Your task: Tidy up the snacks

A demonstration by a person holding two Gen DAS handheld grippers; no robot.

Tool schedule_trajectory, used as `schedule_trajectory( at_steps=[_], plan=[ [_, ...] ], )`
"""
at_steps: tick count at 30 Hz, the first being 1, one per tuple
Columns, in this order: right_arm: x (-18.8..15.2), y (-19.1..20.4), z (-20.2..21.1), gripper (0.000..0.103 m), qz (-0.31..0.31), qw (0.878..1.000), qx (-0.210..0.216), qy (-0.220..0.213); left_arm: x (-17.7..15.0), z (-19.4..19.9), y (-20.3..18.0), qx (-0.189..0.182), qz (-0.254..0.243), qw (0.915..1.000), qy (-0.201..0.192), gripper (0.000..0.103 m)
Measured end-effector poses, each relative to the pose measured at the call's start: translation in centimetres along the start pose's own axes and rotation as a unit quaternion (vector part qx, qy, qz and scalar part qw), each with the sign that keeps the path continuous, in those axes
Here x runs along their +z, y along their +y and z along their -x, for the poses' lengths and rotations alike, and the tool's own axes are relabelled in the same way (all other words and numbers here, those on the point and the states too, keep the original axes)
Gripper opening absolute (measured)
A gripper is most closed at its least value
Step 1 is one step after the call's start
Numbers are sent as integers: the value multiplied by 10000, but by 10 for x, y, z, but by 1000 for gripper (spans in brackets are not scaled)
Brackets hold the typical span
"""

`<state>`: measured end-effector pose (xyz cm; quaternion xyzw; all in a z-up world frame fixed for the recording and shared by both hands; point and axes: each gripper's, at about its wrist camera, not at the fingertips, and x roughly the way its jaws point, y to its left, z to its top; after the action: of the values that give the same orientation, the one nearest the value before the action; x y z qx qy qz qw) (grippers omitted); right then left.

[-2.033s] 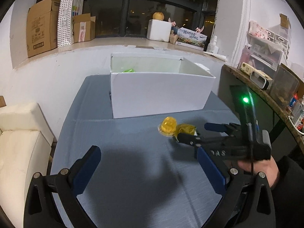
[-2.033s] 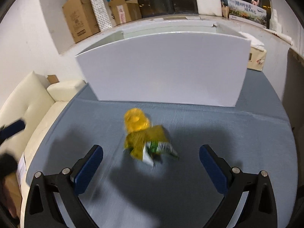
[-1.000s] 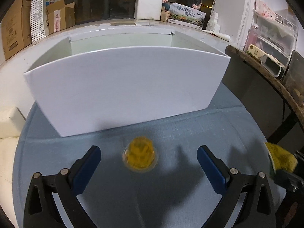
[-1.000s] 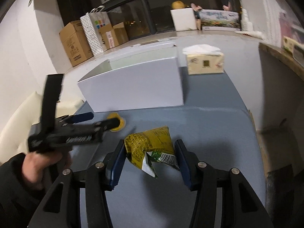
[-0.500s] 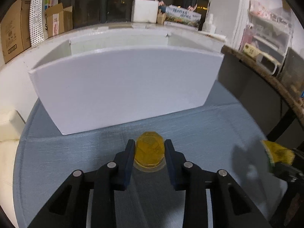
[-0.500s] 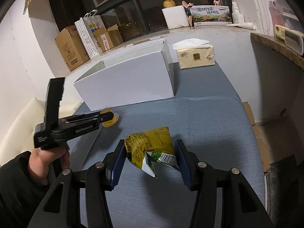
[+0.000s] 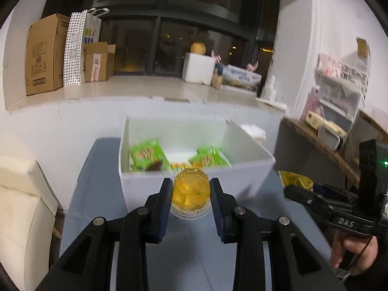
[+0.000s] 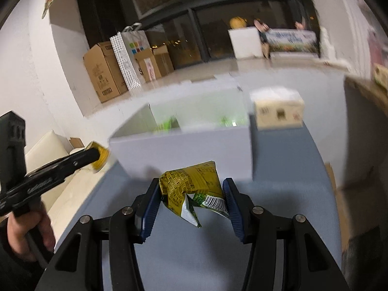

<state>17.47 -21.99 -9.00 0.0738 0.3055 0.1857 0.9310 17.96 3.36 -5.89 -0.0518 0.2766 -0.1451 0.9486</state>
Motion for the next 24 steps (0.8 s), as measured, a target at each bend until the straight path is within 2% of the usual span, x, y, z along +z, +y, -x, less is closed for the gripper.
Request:
schedule_trajectory(
  at_steps=[7, 10, 12, 13, 14, 15, 16, 17, 19, 22, 24],
  plan=[
    [77, 3, -52, 56, 36, 9999, -109, -41, 53, -59, 13, 166, -139, 9997, 105, 35],
    [92, -9, -77, 56, -19, 9997, -206, 124, 60, -84, 15, 204, -111, 9993, 281, 36],
    [95, -17, -90, 56, -66, 9994, -212, 248, 61, -102, 16, 367, -230, 9983, 400, 36],
    [95, -20, -96, 57, -75, 9991, -234, 333, 61, -108, 17, 449, -252, 9977, 444, 48],
    [93, -23, -102, 59, -93, 9987, -301, 389, 60, -114, 18, 578, -259, 9966, 532, 78],
    [91, -27, -106, 73, -131, 9983, -369, 443, 58, -117, 19, 693, -215, 9960, 526, 94],
    [89, -30, -109, 85, -198, 9975, -453, 496, 56, -115, 22, 703, -148, 9964, 458, 103],
    [86, -33, -108, 95, -252, 9977, -418, 474, 54, -112, 24, 670, -68, 9970, 370, 103],
    [82, -32, -103, 95, -253, 9982, -370, 386, 50, -109, 26, 674, -66, 9969, 401, 103],
    [80, -28, -91, 97, -126, 9975, -623, 313, 45, -95, 22, 746, -219, 9964, 326, 103],
    [78, -27, -77, 98, -156, 9976, -631, 239, 41, -78, 19, 752, -238, 9966, 221, 103]
  ],
)
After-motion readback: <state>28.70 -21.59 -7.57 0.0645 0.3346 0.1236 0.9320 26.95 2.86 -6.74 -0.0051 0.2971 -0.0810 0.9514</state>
